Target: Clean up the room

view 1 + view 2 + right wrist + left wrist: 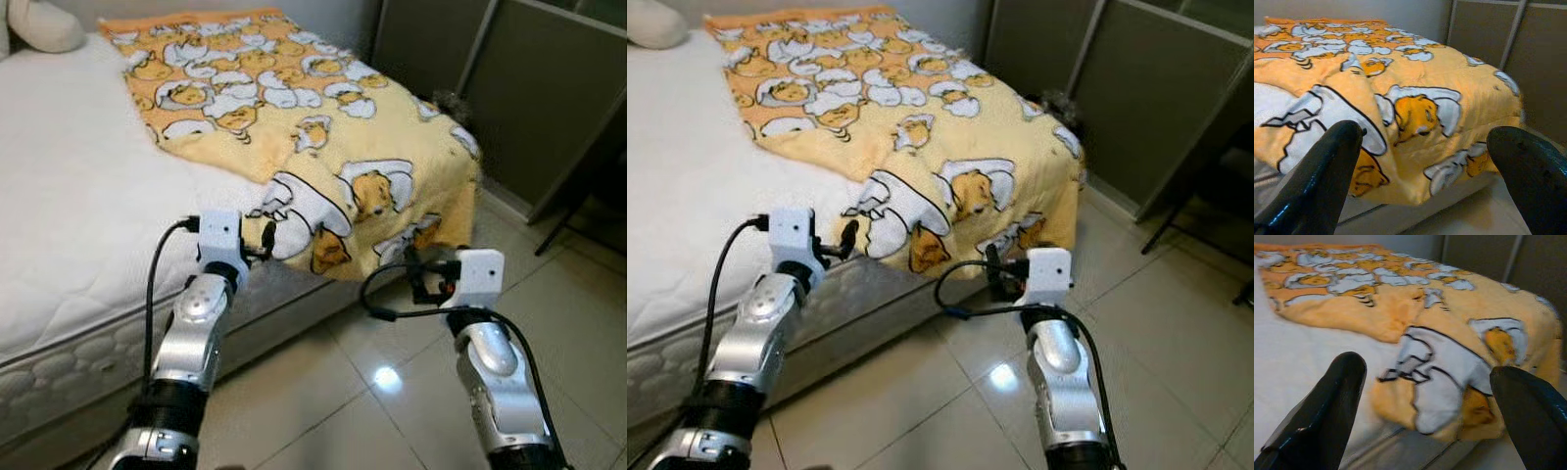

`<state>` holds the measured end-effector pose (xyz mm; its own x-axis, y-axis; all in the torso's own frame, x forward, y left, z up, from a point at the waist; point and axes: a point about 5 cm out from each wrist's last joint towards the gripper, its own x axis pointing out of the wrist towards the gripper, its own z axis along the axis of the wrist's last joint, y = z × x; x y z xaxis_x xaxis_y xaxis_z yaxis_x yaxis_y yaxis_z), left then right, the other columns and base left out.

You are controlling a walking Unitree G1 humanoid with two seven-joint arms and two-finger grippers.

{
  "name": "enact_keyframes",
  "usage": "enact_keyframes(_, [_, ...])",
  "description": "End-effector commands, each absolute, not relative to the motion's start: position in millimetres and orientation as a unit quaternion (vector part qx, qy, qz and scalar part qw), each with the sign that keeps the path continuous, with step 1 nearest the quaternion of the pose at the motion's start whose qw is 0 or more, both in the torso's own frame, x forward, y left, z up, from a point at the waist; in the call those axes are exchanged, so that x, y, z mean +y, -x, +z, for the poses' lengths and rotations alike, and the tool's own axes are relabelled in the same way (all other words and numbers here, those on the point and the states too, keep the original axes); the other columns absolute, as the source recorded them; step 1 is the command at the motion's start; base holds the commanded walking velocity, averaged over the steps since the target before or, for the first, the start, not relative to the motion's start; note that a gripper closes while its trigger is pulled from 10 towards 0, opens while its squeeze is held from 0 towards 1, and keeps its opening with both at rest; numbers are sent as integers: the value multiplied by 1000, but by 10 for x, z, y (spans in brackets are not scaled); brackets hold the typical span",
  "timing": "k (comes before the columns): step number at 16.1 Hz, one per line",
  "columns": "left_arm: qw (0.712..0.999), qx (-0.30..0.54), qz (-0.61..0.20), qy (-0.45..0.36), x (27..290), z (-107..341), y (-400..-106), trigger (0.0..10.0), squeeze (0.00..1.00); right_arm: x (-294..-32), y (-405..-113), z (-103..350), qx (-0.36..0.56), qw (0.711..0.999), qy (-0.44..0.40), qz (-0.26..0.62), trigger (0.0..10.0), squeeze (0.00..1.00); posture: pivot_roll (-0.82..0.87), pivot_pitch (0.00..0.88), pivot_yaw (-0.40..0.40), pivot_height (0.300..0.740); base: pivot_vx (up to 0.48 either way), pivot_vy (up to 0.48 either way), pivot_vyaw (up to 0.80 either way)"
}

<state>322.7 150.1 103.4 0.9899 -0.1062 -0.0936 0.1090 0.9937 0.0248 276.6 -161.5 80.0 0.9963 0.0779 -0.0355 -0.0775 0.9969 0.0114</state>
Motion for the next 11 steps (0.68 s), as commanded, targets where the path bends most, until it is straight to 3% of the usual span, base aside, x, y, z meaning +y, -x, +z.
enact_keyframes(1, [997,49,-55,-21,1521,1034,-3243,10000,0,-1575,-2783,815,14,999,-6,44,10000,0,85,0,-29,700,480,0,0])
enact_keyframes(11, [997,67,-45,8,1556,987,-3245,10000,0,-1555,-2761,784,20,999,-11,48,10000,0,84,0,-26,700,478,0,0])
